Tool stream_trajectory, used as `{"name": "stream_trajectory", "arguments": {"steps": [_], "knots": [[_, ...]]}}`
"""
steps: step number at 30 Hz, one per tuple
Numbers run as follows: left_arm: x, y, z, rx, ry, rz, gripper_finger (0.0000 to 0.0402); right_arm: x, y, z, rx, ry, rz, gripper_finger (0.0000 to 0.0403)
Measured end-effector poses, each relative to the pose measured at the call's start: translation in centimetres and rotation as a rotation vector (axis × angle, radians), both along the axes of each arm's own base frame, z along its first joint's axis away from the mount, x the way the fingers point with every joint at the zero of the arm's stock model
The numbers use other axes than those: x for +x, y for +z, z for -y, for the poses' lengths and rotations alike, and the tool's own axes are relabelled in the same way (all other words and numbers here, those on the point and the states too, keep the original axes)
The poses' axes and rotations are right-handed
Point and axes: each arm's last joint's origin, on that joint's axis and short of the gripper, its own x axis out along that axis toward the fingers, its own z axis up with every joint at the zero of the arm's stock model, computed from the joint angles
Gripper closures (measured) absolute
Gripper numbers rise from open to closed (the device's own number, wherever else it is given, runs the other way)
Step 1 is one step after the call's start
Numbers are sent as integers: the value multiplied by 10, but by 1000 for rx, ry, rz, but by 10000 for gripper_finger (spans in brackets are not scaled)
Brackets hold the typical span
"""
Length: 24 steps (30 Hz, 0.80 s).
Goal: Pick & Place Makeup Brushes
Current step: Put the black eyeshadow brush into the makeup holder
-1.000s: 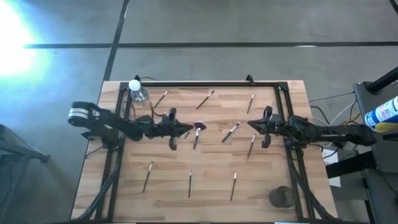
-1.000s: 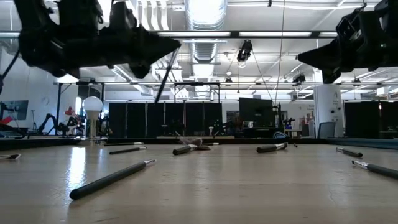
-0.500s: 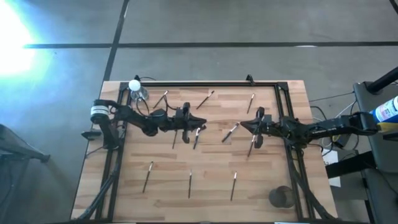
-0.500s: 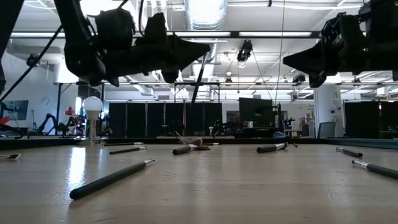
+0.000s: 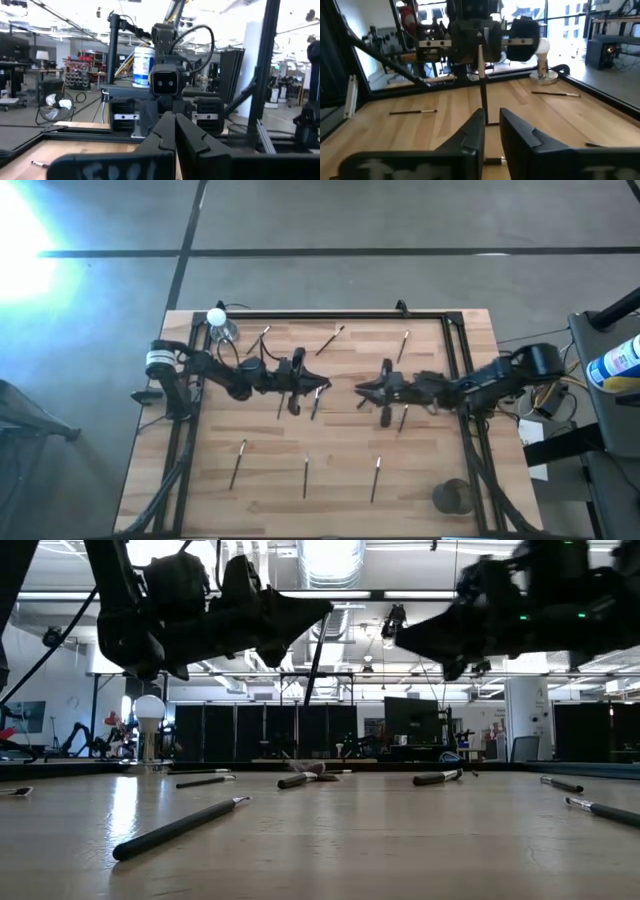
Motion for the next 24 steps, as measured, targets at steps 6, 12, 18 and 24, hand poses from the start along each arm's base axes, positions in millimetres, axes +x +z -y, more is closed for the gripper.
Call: {"name": "stream_trajectory", "arguments": {"steps": [6,12,18,24], "knots": [[-1,-1,0,-28,-11,-6,401,41,8,-1,-27,23,23,285],[0,-1,4,-27,-20,-5,402,67,12,-2,-29,73,38,257],[0,-1,4,-21,-19,-2,402,77,18,-2,-36,64,62,259],[-1,0,4,-19,-23,6,402,80,20,-2,-40,60,66,284]]}}
